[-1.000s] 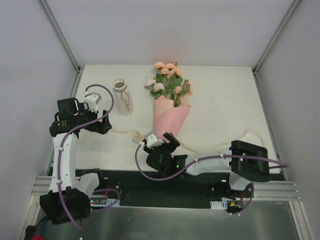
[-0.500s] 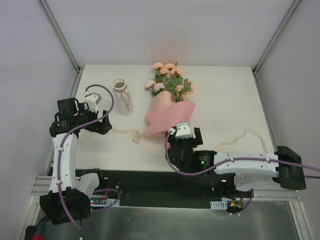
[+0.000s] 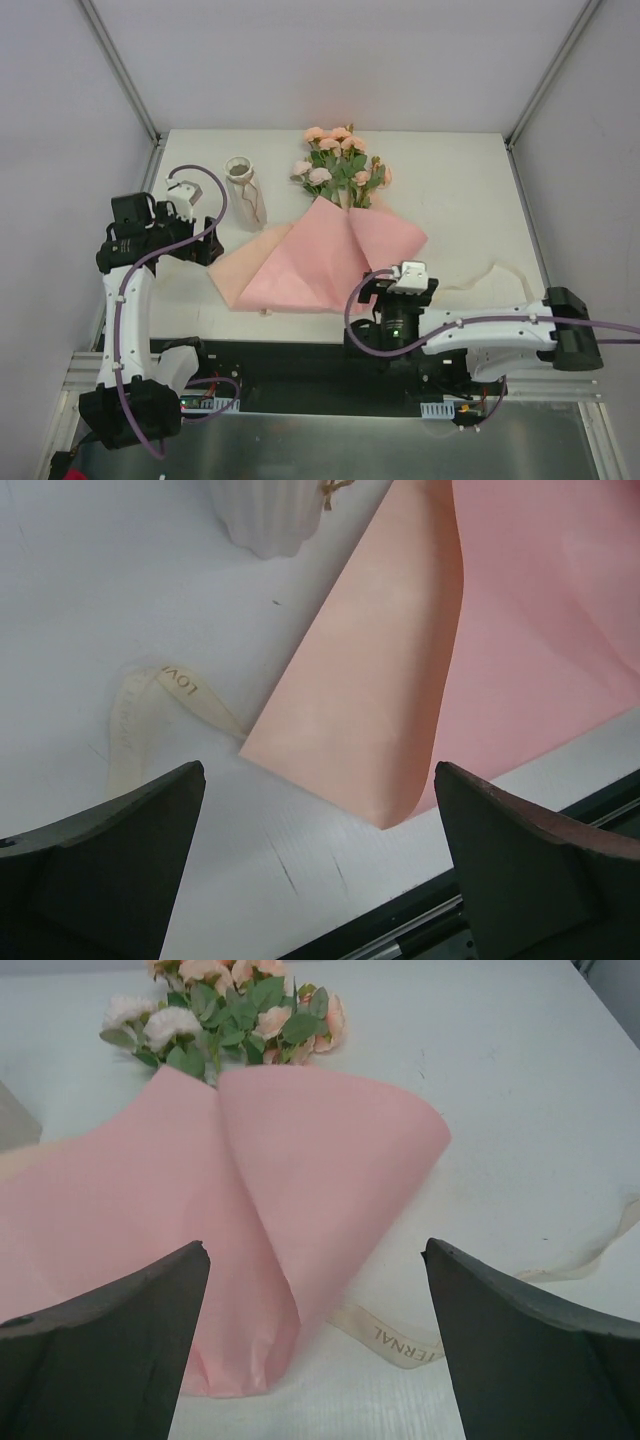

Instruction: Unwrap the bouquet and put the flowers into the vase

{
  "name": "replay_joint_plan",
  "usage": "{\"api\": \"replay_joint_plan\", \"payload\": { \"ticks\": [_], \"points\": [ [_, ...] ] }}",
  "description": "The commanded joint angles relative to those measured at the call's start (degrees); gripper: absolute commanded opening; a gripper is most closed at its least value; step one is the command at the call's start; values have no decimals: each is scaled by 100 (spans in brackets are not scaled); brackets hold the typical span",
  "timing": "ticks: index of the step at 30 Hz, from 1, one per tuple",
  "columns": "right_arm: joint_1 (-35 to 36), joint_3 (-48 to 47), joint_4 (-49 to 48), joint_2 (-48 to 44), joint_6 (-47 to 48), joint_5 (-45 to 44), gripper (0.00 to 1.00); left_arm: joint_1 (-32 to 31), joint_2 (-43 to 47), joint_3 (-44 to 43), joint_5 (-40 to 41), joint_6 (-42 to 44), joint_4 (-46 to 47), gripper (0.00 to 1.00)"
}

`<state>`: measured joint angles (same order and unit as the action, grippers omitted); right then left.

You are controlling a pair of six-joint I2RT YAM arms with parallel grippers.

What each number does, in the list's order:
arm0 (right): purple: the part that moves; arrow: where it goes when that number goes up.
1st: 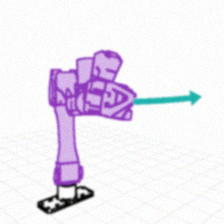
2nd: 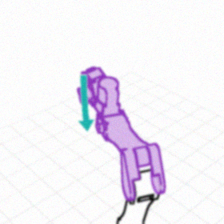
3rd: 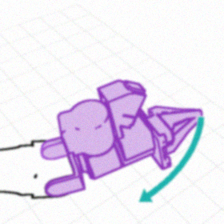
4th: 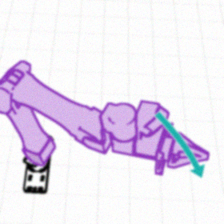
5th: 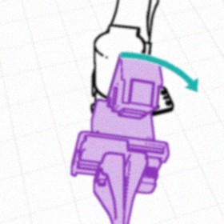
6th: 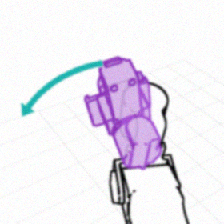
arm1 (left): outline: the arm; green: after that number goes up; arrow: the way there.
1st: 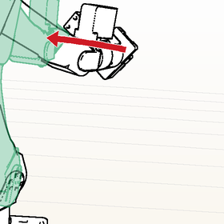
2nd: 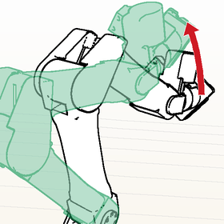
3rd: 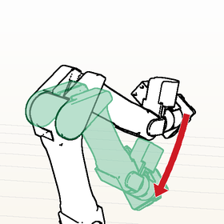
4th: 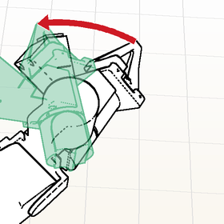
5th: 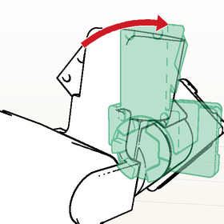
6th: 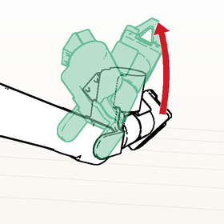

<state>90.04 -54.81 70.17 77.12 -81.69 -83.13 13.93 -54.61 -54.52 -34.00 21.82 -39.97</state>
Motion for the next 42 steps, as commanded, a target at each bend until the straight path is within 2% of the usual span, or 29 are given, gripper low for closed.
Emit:
{"api": "replay_joint_plan", "payload": {
  "ticks": [1,6,9,10,12,14,17,19,20,21,22,23,24,25,26,27,28,29,30,32,38,42],
  "points": [
    [-390,-214,2484,-1283,-771,-458,92,4,30,-234,-212,59,-152,99],
    [-1416,-390,2475,-2762,-208,-669,92,4,-15,-278,-361,76,-204,99],
    [-1638,-565,2431,-3440,397,-853,92,-118,-41,-278,-503,85,-257,99],
    [-1630,-618,2240,-3545,626,-889,92,-397,-93,-278,-485,94,-266,99],
    [-1630,-759,2019,-3485,1170,-898,90,-846,-172,-261,-301,33,-266,99],
    [-1630,-926,2027,-3170,1191,-854,88,-1610,-383,-278,-160,-107,-162,99],
    [-1639,-1049,2027,-2642,1015,-766,84,-2166,-962,-427,-116,-275,111,99],
    [-1709,-1163,1633,-2089,1539,-696,84,-2438,-1575,-759,-37,-205,129,99],
    [-1831,-1425,1440,-1878,1829,-417,83,-2605,-1797,-901,-28,-135,129,99],
    [-2119,-1497,603,-1702,2398,-223,84,-2676,-2016,-1050,-2,-108,129,99],
    [-2305,-1489,-102,-1605,3822,-3,85,-2737,-2419,-1365,16,-82,129,99],
    [-2516,-1089,-1023,-1708,4958,721,86,-2808,-2606,-1525,51,-73,121,99],
    [-3196,-737,-3294,-2223,6066,1433,87,-2843,-2790,-1674,86,-73,129,99],
    [-3603,-368,-3908,-2480,6808,2232,87,-2870,-3088,-1911,112,-73,138,99],
    [-3990,-164,-4297,-2631,6868,3310,87,-2896,-3213,-2009,113,-73,147,99],
    [-4682,-266,-4319,-2536,6842,3686,87,-2949,-3336,-2079,113,-82,164,99],
    [-4950,-415,-4267,-2388,6868,4021,87,-2984,-3502,-2141,156,-82,243,99],
    [-5187,-547,-4266,-2229,7121,4729,87,-3010,-3582,-2159,157,-82,287,99],
    [-5407,-871,-4257,-1906,7280,4971,87,-3080,-3661,-2168,191,-73,331,99],
    [-5540,-1197,-4170,-1579,7491,5445,87,-3125,-3828,-2168,262,-90,454,99],
    [-6481,-1849,-4196,-813,7343,7237,85,-3265,-4321,-2282,201,-65,543,99],
    [-6771,-2148,-4126,-567,7422,7706,82,-3292,-4742,-2545,183,-55,551,99]
  ]
}}
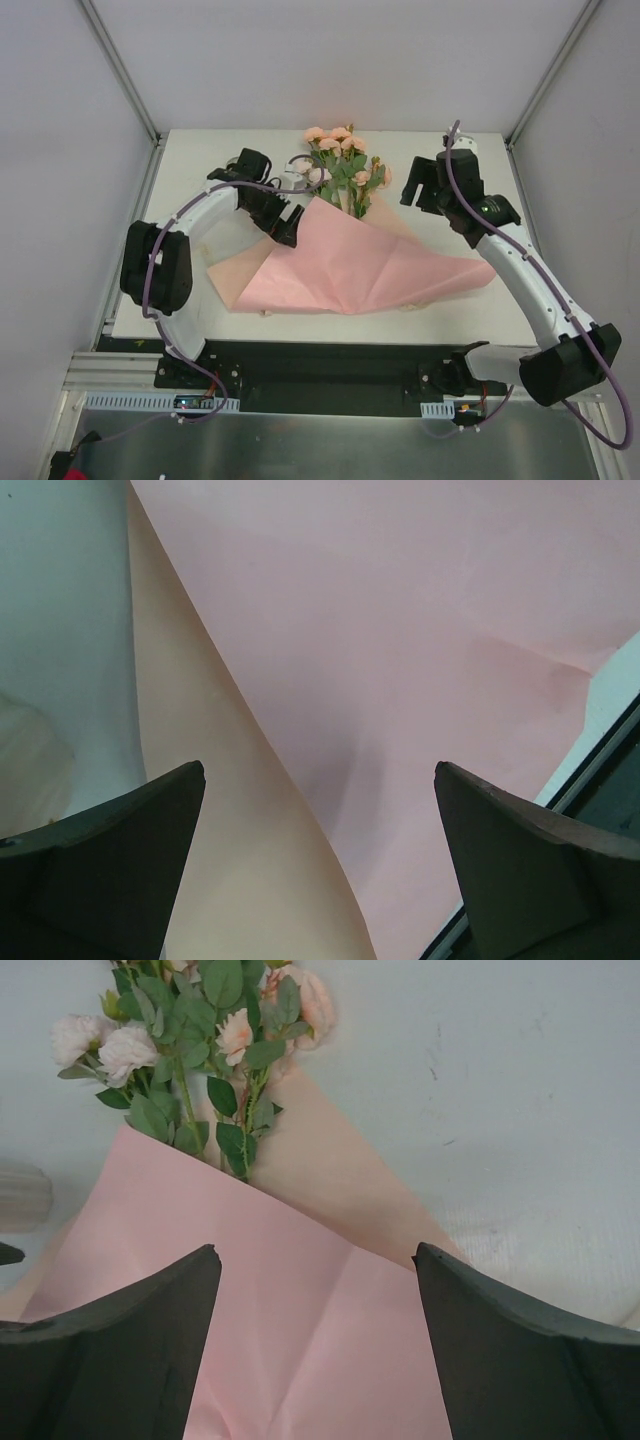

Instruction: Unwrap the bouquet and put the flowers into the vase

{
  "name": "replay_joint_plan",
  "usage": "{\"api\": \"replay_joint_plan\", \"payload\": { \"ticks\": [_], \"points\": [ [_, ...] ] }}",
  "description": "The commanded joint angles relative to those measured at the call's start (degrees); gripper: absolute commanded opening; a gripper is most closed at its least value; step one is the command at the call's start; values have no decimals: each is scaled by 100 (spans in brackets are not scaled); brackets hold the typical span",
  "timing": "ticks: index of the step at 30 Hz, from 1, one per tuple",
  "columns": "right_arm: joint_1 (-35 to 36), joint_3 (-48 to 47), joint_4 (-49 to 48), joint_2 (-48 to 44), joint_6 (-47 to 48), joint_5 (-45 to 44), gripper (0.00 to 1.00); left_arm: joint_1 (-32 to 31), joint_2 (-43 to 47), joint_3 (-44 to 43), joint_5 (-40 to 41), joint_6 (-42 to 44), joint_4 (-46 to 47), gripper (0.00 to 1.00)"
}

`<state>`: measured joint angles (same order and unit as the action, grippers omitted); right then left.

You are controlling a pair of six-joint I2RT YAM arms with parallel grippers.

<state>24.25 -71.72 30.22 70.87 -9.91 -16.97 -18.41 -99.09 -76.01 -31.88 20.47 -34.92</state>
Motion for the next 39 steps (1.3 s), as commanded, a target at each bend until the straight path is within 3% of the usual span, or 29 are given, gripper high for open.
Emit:
{"api": "replay_joint_plan", "payload": {
  "ticks": [1,4,7,8,12,17,23,26,28,30,39],
  "points": [
    [-219,-474,-130,67,279,1134,80,-57,-365,-449,6,80,46,99],
    [-254,-430,-148,50,306,1293,77,-57,-629,-643,33,124,38,99],
    [-289,-272,-200,-47,306,1319,75,-83,-770,-757,-99,115,-15,92],
    [-324,-246,-209,-82,306,1337,74,-101,-787,-775,-99,133,-41,81],
    [-403,-123,-314,-249,253,1407,74,-224,-796,-740,-82,142,-77,63],
    [-456,-114,-367,-311,209,1495,73,-312,-787,-722,-55,142,-112,57],
    [-491,-26,-438,-434,183,1495,71,-364,-840,-731,59,142,-138,58],
    [-509,18,-455,-486,174,1504,70,-408,-814,-731,164,194,-156,53],
    [-518,62,-482,-513,156,1495,70,-452,-770,-714,269,229,-156,47],
    [-527,123,-534,-556,139,1504,69,-540,-718,-696,384,256,-156,34],
    [-588,308,-622,-759,95,1495,68,-848,-586,-661,1016,440,-138,10]
  ]
}}
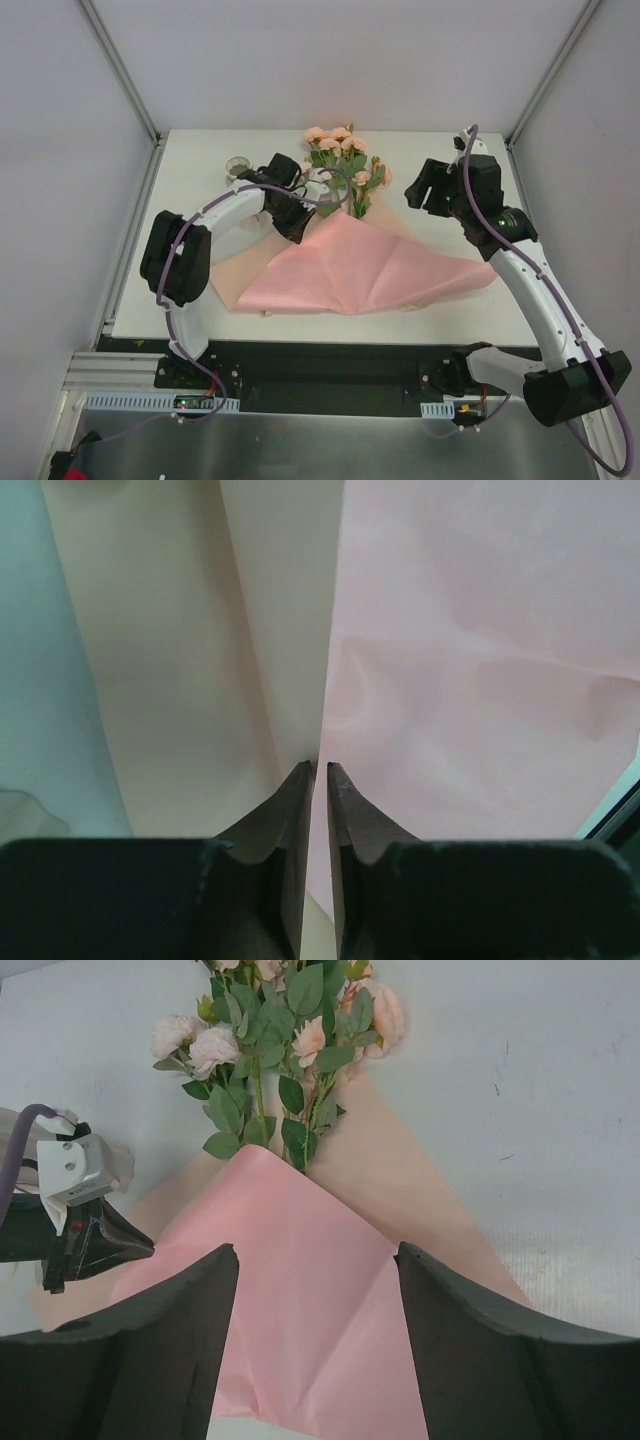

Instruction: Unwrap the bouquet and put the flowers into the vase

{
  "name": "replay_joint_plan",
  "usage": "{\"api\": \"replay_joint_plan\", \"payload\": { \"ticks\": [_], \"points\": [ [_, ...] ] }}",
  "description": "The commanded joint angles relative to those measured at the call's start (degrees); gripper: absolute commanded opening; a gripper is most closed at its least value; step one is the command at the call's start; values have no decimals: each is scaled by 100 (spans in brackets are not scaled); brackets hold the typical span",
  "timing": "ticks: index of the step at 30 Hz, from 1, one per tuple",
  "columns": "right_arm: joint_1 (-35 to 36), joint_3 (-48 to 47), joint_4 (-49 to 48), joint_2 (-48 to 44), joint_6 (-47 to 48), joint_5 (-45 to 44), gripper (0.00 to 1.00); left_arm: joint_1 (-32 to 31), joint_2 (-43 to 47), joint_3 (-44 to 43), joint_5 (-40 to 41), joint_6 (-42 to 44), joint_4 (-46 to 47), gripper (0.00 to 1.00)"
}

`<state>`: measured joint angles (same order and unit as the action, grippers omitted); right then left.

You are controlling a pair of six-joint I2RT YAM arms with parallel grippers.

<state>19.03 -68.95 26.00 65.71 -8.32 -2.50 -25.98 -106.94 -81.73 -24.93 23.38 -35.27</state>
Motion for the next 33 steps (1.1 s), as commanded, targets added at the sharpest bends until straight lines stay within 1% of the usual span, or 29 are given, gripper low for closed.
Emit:
{"api": "replay_joint_plan", "payload": {
  "ticks": [1,3,4,7,11,22,25,33],
  "points": [
    [-74,65,-200,-252,-56,39,68,-127,217,-88,365,176,-95,10],
    [-92,92,-209,-287,-56,48,68,-179,278,-62,523,194,-42,8],
    [-101,92,-218,-296,-56,39,67,-188,296,-45,585,211,-7,5],
    [-118,162,-271,-340,-47,57,66,-294,375,43,910,246,177,0],
    [-145,241,-341,-392,-56,92,66,-373,498,210,1174,299,433,0],
    [-180,426,-482,-401,-91,127,64,-390,401,254,1025,413,494,0],
    [-197,452,-534,-384,-82,127,64,-425,594,237,990,422,486,0],
    [-250,426,-622,-278,-109,198,63,-847,1833,553,885,475,328,0]
  ]
}}
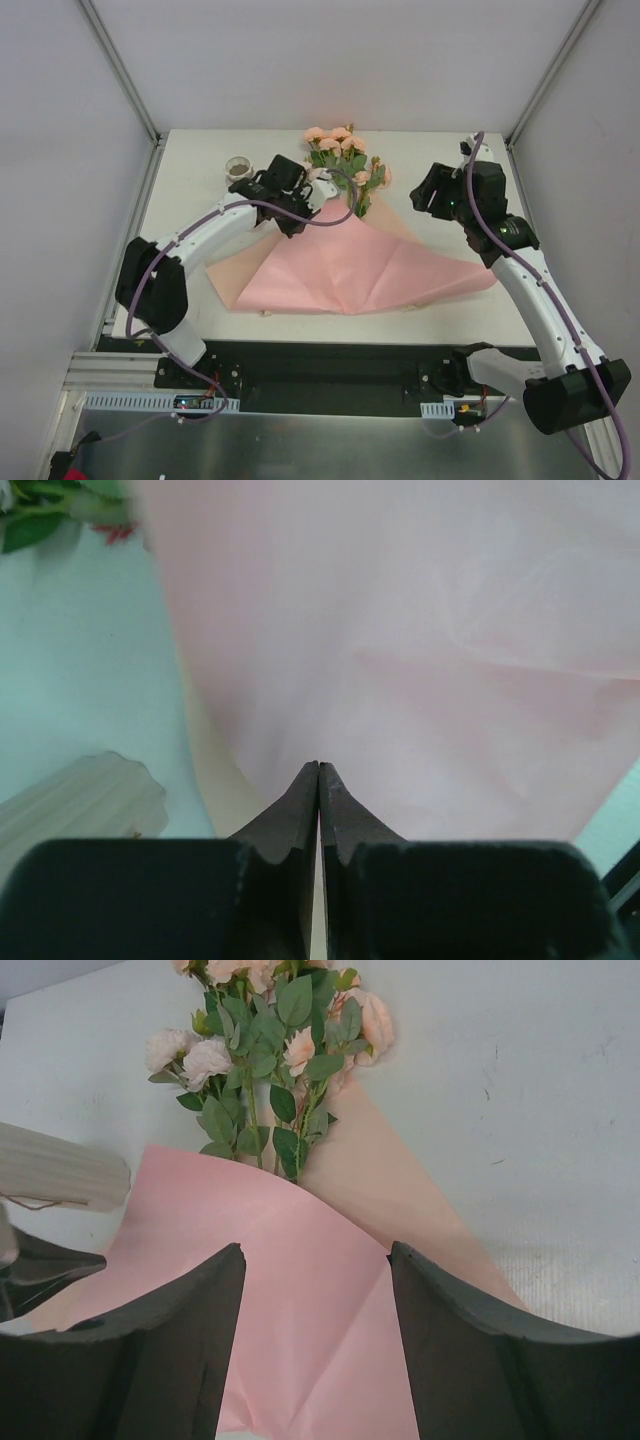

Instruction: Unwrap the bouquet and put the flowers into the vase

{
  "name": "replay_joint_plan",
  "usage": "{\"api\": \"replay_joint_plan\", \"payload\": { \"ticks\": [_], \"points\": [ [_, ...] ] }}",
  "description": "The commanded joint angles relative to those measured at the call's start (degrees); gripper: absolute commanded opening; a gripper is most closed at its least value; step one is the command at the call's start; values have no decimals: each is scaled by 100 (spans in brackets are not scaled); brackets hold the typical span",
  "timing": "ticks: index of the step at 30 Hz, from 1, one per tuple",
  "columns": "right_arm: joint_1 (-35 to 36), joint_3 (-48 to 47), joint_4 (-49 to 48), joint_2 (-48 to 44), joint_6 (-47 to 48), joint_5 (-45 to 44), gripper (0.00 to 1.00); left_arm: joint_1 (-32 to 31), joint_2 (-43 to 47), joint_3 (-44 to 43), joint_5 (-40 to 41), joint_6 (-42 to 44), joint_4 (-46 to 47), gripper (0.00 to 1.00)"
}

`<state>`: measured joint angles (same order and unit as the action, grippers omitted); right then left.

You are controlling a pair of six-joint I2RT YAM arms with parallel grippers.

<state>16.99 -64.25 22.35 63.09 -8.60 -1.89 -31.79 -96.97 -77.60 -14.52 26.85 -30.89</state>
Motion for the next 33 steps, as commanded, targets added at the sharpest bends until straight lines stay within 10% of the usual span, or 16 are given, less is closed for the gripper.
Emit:
{"api": "replay_joint_plan", "payload": {
  "ticks": [1,10,11,12,15,33],
  "points": [
    [-56,-35,-275,1,-80,136,63,-310,933,175,-252,119,-197,0],
    [-197,26,-380,335,-150,540,62,-785,1726,580,-341,-109,-497,0],
    [-196,87,-476,327,-168,558,62,-776,1525,571,-167,-136,-470,16],
    [-196,140,-521,318,-212,584,62,-741,1384,545,-139,-128,-470,60],
    [-196,351,-653,187,-160,585,63,-496,655,203,-269,-232,-470,99],
    [-196,914,-1118,-69,-168,532,64,498,-1948,-1811,-577,-471,-145,99]
  ]
}}
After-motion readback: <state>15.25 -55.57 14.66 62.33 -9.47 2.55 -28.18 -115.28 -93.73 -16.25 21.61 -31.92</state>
